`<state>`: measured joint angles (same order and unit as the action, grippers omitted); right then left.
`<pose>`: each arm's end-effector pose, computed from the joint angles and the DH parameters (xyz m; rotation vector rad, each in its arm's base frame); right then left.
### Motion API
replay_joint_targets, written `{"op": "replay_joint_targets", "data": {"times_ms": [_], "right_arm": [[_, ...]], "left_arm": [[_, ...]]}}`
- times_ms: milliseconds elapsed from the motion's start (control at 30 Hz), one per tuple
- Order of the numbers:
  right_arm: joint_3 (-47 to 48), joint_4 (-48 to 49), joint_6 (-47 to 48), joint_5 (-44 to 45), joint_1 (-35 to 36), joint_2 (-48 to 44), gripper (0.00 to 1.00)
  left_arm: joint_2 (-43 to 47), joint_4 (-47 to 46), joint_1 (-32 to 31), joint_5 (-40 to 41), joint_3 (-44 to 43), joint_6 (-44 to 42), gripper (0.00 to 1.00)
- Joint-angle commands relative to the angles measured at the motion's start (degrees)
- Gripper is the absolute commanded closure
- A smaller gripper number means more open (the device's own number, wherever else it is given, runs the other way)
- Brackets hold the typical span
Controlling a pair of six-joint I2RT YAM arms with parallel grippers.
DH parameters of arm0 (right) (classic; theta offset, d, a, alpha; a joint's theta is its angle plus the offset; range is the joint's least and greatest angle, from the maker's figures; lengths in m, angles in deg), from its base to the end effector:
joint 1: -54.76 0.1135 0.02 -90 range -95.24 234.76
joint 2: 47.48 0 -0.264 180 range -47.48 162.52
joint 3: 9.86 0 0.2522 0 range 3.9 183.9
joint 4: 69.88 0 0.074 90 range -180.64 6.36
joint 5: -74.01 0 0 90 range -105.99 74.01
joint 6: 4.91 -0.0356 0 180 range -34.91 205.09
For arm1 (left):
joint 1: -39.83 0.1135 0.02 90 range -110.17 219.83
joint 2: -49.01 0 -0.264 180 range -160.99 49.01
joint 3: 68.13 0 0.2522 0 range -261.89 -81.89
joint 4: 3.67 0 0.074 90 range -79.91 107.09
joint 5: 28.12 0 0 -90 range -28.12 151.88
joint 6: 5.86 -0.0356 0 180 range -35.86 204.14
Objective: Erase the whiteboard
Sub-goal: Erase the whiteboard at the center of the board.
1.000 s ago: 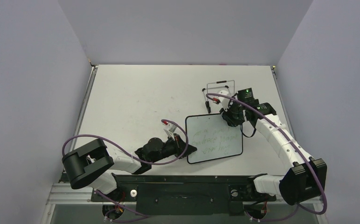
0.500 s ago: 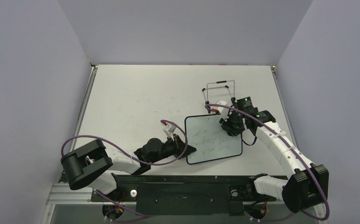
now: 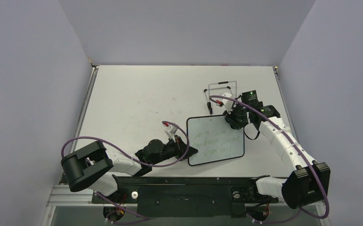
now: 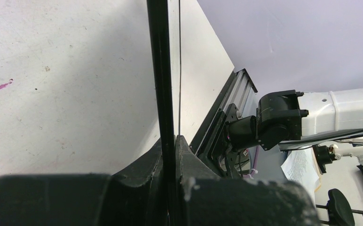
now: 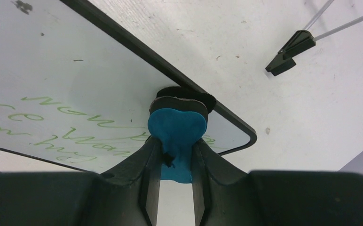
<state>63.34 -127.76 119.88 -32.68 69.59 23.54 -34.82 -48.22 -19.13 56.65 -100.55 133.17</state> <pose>0.2362 0.0731 0.2834 -1.1497 2.2177 0.2271 0.1300 -0.2224 0.1658 0.2443 1.9108 -1.4326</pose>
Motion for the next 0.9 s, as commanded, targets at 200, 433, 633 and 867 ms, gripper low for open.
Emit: {"op": "replay_joint_targets", "data": {"times_ms": [200, 433, 633, 867], "right_arm": [[-6.4, -1.9, 3.7, -0.6, 1.1, -4.2, 1.0], [-3.6, 1.9, 0.5, 3.5, -1.9, -1.7, 1.0], [2.7, 2.5, -2.0, 1.3, -1.6, 0.5, 1.0], [-2.5, 0.3, 0.5, -1.7, 4.2, -1.8, 1.0]], "left_arm": [[1.8, -2.9, -0.6, -2.0, -0.3, -2.1, 1.0], [1.9, -2.4, -0.6, -2.2, -0.7, -2.2, 1.0], [2.0, -2.0, -0.6, -2.2, -0.9, -2.2, 1.0], [2.6, -1.9, -0.6, -2.1, -0.5, -2.3, 1.0]]}}
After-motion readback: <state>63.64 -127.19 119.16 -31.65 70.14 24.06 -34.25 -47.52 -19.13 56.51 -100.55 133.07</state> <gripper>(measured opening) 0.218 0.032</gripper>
